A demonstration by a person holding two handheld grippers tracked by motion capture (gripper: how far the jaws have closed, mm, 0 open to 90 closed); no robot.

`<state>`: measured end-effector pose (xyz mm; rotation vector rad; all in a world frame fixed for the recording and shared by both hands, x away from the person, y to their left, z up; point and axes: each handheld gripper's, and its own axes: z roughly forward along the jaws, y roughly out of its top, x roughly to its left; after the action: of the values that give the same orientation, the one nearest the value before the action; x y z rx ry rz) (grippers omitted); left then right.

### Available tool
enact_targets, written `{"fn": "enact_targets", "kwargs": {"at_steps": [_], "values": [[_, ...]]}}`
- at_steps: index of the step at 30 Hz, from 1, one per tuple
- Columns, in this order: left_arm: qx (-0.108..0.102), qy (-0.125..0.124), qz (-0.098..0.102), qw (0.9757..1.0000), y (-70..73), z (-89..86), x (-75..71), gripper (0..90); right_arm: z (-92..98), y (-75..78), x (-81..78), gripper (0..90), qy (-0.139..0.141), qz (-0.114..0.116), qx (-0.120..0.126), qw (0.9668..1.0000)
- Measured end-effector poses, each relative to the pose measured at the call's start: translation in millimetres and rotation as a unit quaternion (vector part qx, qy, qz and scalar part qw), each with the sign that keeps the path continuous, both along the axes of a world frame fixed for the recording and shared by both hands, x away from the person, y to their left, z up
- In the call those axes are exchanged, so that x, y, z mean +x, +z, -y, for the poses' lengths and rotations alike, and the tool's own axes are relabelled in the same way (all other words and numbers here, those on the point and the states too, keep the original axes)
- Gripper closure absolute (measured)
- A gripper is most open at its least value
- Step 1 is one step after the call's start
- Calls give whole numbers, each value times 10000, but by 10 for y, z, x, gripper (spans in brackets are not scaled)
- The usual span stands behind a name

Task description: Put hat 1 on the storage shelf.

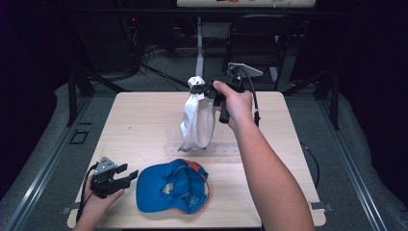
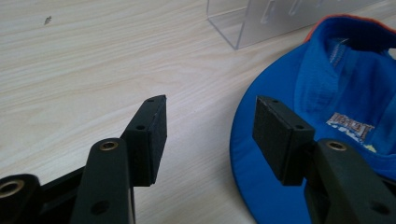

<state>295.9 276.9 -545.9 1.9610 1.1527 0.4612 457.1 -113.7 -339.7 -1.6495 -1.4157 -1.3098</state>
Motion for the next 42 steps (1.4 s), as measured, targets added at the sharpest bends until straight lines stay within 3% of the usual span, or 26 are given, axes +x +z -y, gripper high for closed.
{"fn": "enact_targets", "kwargs": {"at_steps": [5,10,13,14,16,17,20,22,26,29,31,32,34,36,42], "values": [[-57,-176,67,9998,74,101,-6,453,-18,-40,-12,789,57,30,48,10000],[-150,-487,221,9985,232,374,-12,453,8,-97,-28,789,49,16,134,9999],[-45,-614,259,9978,279,487,-4,455,17,-94,-33,789,67,15,130,9999],[37,-710,342,9969,338,616,37,456,24,-88,-40,788,67,33,116,9999],[29,-757,374,9964,373,681,66,455,26,-87,-44,788,73,36,114,9999],[13,-847,485,9952,425,822,126,453,27,-84,-53,788,72,42,114,9999],[58,-926,573,9940,469,958,169,452,22,-78,-61,786,97,39,107,9999],[117,-1000,739,9922,503,1137,215,447,15,-79,-64,785,112,53,107,9999],[187,-1069,721,9915,497,1298,270,417,2,-82,-72,784,122,68,125,9998],[447,-1043,886,9896,465,1489,315,415,6,-83,-85,783,155,87,124,9998],[538,-965,886,9899,451,1550,343,416,7,-82,-93,783,144,96,123,9998],[538,-965,886,9899,451,1550,343,428,9,-81,-97,783,162,94,120,9998],[527,-757,776,9927,425,1575,402,487,-1,-79,-108,782,146,109,125,9998],[377,-691,709,9944,422,1545,441,561,-5,-81,-121,781,194,116,128,9997],[310,-805,798,9931,430,1461,450,754,-2,-98,-142,783,220,120,146,9996]]}}
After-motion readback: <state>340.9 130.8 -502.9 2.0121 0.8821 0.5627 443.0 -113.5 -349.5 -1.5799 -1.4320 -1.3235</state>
